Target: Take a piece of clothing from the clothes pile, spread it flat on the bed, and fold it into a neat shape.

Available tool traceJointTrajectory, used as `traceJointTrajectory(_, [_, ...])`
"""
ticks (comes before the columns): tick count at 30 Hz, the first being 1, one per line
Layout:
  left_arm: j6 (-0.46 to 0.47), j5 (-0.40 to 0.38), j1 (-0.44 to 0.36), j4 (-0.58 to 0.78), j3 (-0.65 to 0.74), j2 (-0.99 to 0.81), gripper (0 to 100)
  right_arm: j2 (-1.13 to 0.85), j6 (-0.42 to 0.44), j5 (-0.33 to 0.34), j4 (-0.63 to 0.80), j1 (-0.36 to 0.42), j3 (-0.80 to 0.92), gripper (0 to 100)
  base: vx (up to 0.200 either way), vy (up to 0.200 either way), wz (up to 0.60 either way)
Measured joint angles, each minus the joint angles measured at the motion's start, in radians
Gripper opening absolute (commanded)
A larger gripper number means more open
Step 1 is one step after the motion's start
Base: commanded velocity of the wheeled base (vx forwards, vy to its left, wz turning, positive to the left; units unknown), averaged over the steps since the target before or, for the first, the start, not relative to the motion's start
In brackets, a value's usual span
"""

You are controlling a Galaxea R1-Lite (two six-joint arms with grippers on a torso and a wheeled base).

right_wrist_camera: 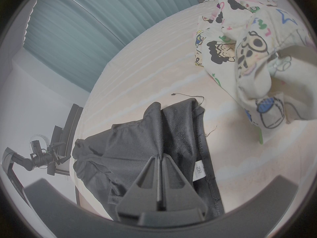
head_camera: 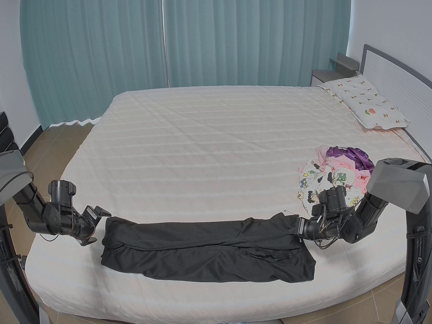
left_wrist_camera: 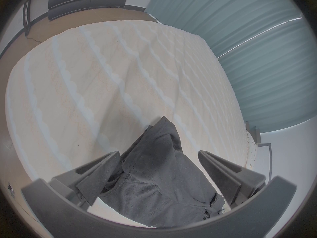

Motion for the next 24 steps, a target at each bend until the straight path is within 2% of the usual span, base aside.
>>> traceJointTrajectory(7, [0.02,0.131,-0.006,0.001,-0.021,0.024,100,-0.025,0.029,-0.002,-0.003,0.002,0.013,100,0.0,0.0,0.0])
traceJointTrajectory(12, [0.036,0.187,-0.041,0.008,-0.024,0.037,100,-0.075,0.143,-0.033,-0.004,0.005,0.05,100,0.0,0.0,0.0])
traceJointTrajectory(17, [0.043,0.238,-0.089,0.007,-0.014,0.058,100,-0.11,0.242,-0.125,-0.01,0.018,0.084,100,0.0,0.0,0.0])
traceJointTrajectory(21, [0.057,0.296,-0.12,0.001,-0.006,0.08,100,-0.134,0.308,-0.144,-0.023,0.032,0.122,100,0.0,0.0,0.0])
traceJointTrajectory(22, [0.058,0.298,-0.125,0.001,-0.005,0.084,0,-0.14,0.315,-0.145,-0.027,0.034,0.131,100,0.0,0.0,0.0])
traceJointTrajectory(24, [0.056,0.3,-0.138,0.001,-0.004,0.089,0,-0.147,0.321,-0.147,-0.035,0.038,0.145,100,0.0,0.0,0.0])
